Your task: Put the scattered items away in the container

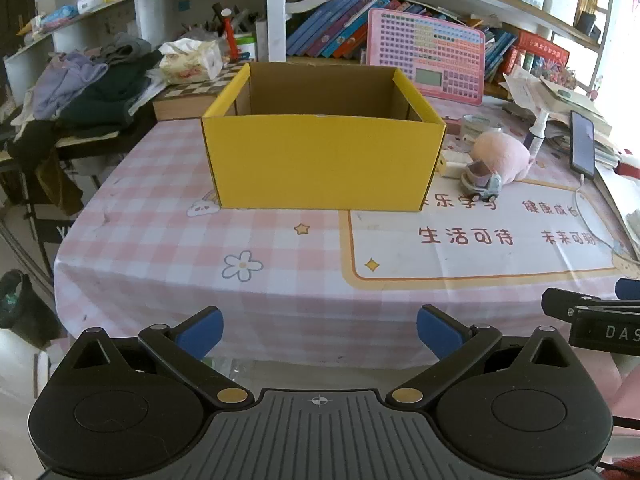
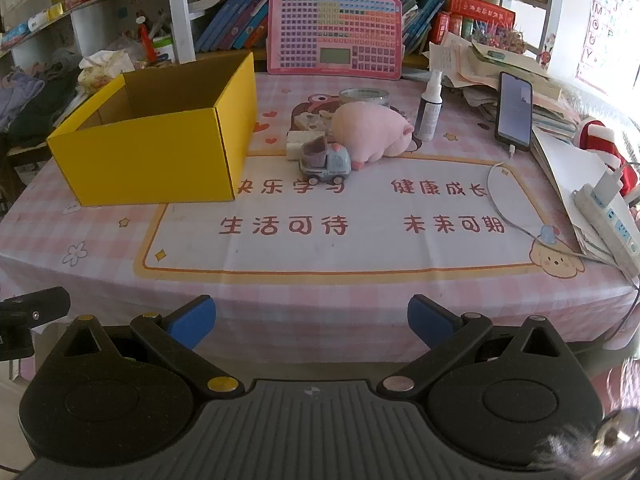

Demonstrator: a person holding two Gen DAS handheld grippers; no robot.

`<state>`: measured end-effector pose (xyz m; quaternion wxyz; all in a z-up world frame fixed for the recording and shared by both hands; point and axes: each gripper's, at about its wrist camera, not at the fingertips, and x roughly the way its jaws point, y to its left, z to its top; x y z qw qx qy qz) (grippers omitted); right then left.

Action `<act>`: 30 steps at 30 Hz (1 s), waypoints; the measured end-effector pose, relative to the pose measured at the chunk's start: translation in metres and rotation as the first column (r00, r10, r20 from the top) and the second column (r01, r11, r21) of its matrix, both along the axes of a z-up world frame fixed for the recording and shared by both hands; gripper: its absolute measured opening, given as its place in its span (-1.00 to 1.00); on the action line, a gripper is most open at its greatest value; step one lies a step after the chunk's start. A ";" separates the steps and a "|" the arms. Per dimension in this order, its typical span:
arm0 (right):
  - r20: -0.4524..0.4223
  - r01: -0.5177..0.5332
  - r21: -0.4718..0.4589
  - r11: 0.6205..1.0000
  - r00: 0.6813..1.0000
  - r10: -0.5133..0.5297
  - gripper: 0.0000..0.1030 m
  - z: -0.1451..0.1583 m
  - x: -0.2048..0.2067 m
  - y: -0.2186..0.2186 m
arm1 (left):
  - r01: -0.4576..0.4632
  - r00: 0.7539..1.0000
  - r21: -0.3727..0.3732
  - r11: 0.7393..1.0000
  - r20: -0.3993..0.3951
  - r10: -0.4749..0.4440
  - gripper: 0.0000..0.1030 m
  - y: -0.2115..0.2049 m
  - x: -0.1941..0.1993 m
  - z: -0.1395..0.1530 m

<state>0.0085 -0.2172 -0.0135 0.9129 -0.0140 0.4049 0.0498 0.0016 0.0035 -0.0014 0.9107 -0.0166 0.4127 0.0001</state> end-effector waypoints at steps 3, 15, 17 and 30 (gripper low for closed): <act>0.000 0.001 -0.002 1.000 1.000 -0.001 1.00 0.000 0.001 0.000 | -0.003 1.000 -0.002 1.000 -0.002 0.003 1.00 0.000 0.001 0.000; 0.000 -0.002 0.000 1.000 1.000 0.002 1.00 0.000 0.001 -0.001 | -0.009 1.000 0.002 1.000 -0.009 0.009 1.00 0.002 0.002 -0.002; 0.002 -0.006 0.003 1.000 1.000 0.006 1.00 0.002 0.001 0.001 | -0.012 1.000 0.001 1.000 -0.011 0.012 1.00 0.003 0.002 -0.003; 0.031 0.014 0.042 0.999 0.999 -0.015 0.94 0.004 0.002 -0.002 | 0.020 1.000 -0.069 0.997 -0.022 -0.022 1.00 0.008 0.005 -0.006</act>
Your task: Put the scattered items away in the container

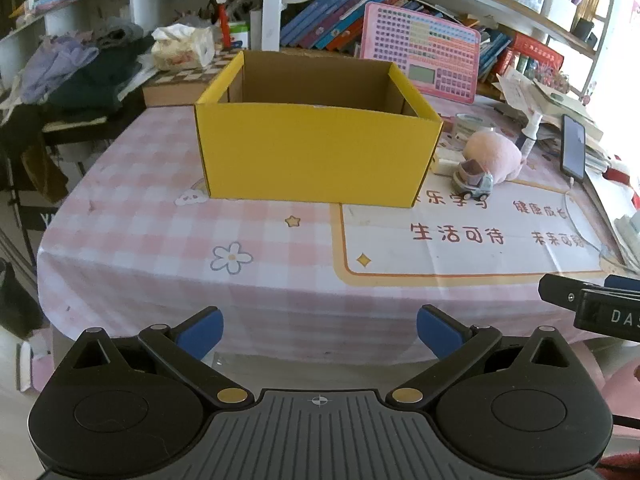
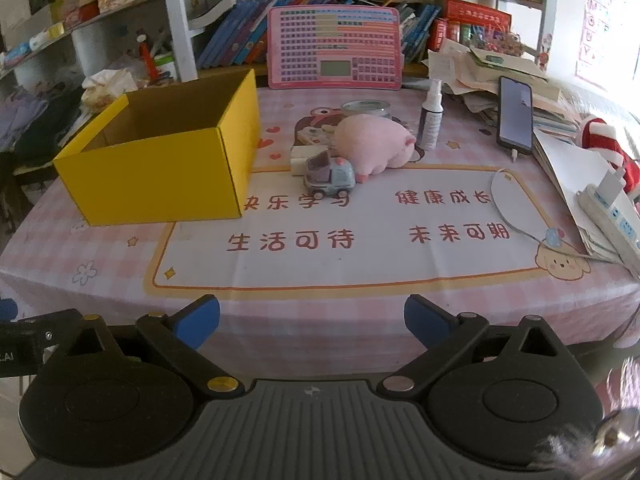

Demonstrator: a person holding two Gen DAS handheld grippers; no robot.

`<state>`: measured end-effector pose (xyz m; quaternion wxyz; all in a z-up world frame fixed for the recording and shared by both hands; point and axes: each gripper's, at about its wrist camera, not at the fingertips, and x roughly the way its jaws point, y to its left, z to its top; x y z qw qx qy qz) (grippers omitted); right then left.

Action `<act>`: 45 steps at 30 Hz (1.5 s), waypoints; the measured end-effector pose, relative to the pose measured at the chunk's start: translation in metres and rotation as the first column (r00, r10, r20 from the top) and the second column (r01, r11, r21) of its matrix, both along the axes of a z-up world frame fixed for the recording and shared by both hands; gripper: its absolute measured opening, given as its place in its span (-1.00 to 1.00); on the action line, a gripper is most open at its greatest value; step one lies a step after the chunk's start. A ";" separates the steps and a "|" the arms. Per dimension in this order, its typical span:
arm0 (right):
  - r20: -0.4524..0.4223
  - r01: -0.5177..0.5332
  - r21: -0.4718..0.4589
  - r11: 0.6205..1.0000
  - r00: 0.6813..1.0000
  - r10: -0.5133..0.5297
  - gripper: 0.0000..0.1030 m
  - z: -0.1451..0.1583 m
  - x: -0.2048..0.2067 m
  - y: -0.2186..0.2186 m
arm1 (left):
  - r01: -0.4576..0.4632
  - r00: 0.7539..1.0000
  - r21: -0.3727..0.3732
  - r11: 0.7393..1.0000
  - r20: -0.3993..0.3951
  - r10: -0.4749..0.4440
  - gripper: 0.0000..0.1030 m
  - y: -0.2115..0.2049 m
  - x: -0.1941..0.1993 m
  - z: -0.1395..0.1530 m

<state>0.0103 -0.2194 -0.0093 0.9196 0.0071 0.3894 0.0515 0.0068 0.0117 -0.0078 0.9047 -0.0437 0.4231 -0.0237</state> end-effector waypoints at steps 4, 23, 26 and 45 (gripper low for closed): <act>-0.016 -0.006 -0.005 1.000 1.000 0.006 0.94 -0.003 0.004 0.002 | 0.027 1.000 0.000 1.000 0.009 -0.027 1.00 -0.004 0.002 0.000; -0.021 -0.047 0.017 0.999 0.999 0.047 0.94 -0.005 0.013 0.008 | 0.009 1.000 0.024 1.000 0.009 -0.010 1.00 -0.003 0.000 0.002; -0.027 -0.053 0.022 0.998 0.998 0.053 0.94 -0.006 0.013 0.007 | 0.003 1.000 0.033 0.999 0.010 -0.003 1.00 -0.005 -0.001 0.003; 0.058 0.015 0.057 0.998 0.998 -0.019 0.96 0.009 0.009 -0.008 | 0.145 0.985 0.056 0.988 0.091 -0.150 1.00 -0.029 0.008 0.013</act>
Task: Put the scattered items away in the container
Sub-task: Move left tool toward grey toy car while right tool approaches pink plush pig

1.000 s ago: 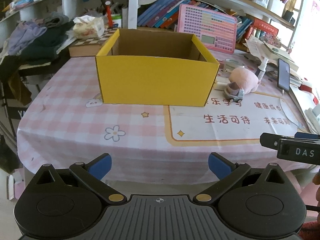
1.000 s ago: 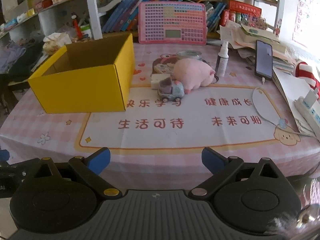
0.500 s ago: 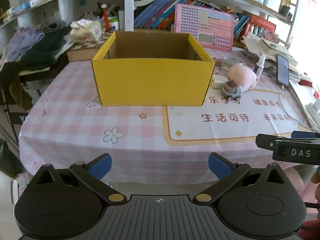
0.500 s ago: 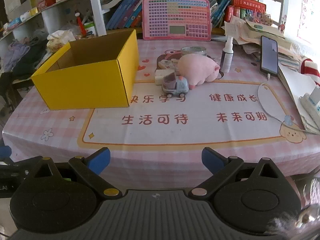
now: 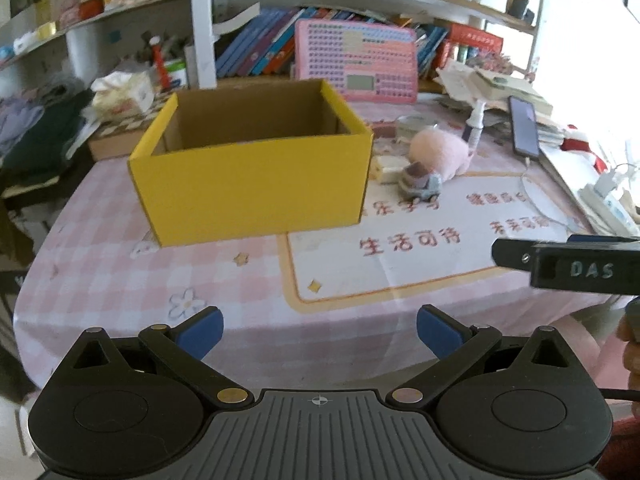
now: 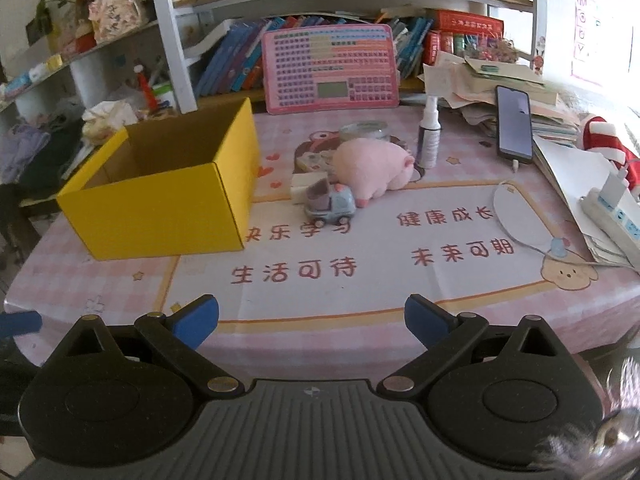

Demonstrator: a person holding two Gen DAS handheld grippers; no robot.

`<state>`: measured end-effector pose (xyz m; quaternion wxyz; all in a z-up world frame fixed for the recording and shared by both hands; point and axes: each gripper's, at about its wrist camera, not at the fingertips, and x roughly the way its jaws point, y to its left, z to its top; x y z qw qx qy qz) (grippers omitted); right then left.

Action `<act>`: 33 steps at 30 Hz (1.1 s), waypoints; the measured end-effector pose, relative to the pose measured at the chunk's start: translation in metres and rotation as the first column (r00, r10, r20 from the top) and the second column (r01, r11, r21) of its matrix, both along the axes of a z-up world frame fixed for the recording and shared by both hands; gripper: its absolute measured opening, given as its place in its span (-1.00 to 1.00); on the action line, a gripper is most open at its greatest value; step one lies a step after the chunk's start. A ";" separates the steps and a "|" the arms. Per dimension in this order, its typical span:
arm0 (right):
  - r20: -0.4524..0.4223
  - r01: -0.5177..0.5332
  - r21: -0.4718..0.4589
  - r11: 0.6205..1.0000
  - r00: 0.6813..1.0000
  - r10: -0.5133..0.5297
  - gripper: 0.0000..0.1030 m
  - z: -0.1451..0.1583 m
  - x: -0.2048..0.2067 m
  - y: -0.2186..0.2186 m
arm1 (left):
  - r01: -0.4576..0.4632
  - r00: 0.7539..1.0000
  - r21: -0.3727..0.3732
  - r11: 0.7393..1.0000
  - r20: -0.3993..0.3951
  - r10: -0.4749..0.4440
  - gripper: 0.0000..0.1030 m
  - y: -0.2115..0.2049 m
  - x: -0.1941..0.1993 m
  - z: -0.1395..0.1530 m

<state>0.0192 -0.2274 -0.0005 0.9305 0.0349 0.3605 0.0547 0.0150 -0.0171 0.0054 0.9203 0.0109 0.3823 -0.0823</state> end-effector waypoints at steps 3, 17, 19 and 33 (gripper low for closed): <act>0.040 -0.008 0.006 1.000 0.999 0.008 0.96 0.004 0.004 -0.004 | 0.023 0.999 0.006 1.000 0.035 -0.024 1.00 -0.003 0.004 0.004; 0.086 0.038 0.008 0.999 0.996 -0.039 1.00 0.013 0.014 -0.015 | 0.145 0.970 0.018 0.989 0.195 -0.146 1.00 -0.021 0.008 0.016; 0.085 0.057 -0.001 0.998 0.995 -0.057 1.00 0.010 0.010 -0.012 | 0.202 0.959 0.038 0.979 0.198 -0.205 1.00 -0.031 0.010 0.020; 0.076 0.096 -0.022 0.995 0.993 -0.095 0.96 0.010 0.025 -0.029 | 0.303 0.943 0.052 0.952 0.130 -0.307 1.00 -0.069 0.033 0.009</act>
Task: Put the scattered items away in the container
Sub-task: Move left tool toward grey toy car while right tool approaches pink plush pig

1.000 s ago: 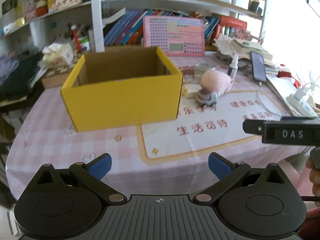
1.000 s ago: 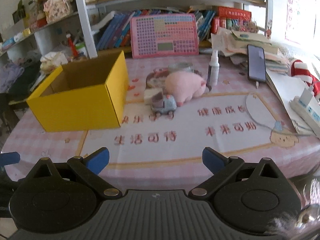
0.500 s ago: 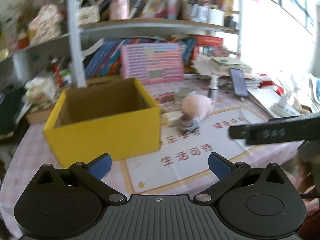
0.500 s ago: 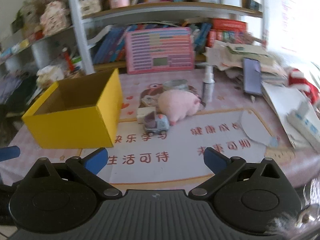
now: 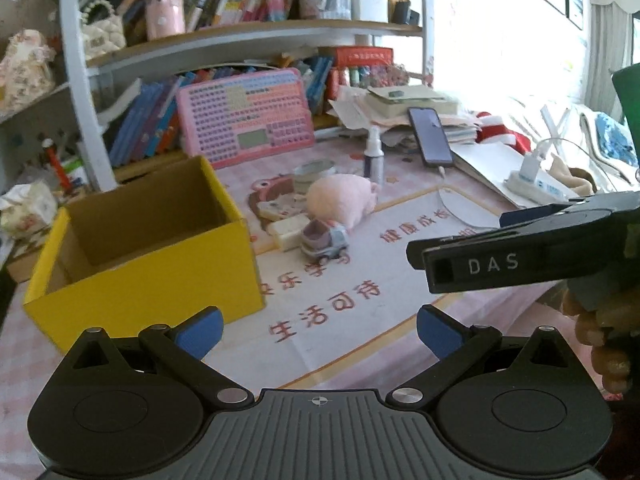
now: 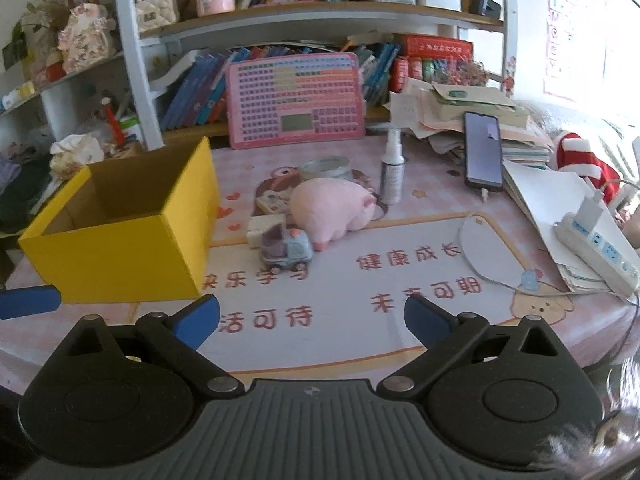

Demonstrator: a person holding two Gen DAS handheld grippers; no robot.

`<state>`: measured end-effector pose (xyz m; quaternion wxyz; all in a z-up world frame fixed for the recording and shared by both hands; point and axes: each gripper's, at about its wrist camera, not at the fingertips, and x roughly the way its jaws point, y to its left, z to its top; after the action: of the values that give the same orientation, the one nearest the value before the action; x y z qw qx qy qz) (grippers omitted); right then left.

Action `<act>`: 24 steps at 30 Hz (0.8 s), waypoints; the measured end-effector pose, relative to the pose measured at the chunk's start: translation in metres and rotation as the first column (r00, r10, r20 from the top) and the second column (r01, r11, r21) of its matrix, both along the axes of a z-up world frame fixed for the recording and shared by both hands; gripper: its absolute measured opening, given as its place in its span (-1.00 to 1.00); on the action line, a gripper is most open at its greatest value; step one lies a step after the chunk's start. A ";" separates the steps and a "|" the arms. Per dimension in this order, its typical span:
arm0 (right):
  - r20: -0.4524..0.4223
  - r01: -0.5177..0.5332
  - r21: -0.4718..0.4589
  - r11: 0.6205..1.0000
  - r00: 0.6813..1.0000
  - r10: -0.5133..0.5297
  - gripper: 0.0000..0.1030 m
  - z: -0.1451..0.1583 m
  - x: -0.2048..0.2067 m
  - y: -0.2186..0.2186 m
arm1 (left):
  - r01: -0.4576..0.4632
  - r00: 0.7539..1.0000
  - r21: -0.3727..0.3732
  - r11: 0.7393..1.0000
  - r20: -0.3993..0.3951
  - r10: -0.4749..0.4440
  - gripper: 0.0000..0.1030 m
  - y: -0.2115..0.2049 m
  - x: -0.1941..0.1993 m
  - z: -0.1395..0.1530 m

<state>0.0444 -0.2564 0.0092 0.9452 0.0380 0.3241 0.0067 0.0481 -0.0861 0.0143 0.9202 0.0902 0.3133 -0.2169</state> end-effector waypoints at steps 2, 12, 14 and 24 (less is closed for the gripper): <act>-0.007 0.023 0.000 1.000 1.000 -0.023 0.96 0.000 0.004 -0.007 | 0.025 1.000 -0.007 1.000 -0.012 -0.025 1.00 -0.008 0.006 -0.003; -0.036 0.071 0.014 0.997 0.997 -0.071 0.71 -0.003 0.042 -0.045 | 0.118 0.993 0.028 0.993 -0.033 -0.117 0.99 -0.051 0.047 -0.007; -0.042 0.077 0.016 0.997 0.996 -0.077 0.53 -0.003 0.051 -0.054 | 0.127 0.991 0.038 0.991 -0.039 -0.126 0.92 -0.061 0.056 -0.007; -0.113 0.072 0.061 0.996 0.991 -0.065 0.29 -0.019 0.102 -0.093 | 0.095 0.992 0.109 0.989 -0.090 -0.085 0.74 -0.098 0.094 -0.018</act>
<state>0.1468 -0.3494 -0.0098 0.9237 0.0802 0.3743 -0.0172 0.1425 -0.1838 -0.0035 0.8887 0.1470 0.3595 -0.2438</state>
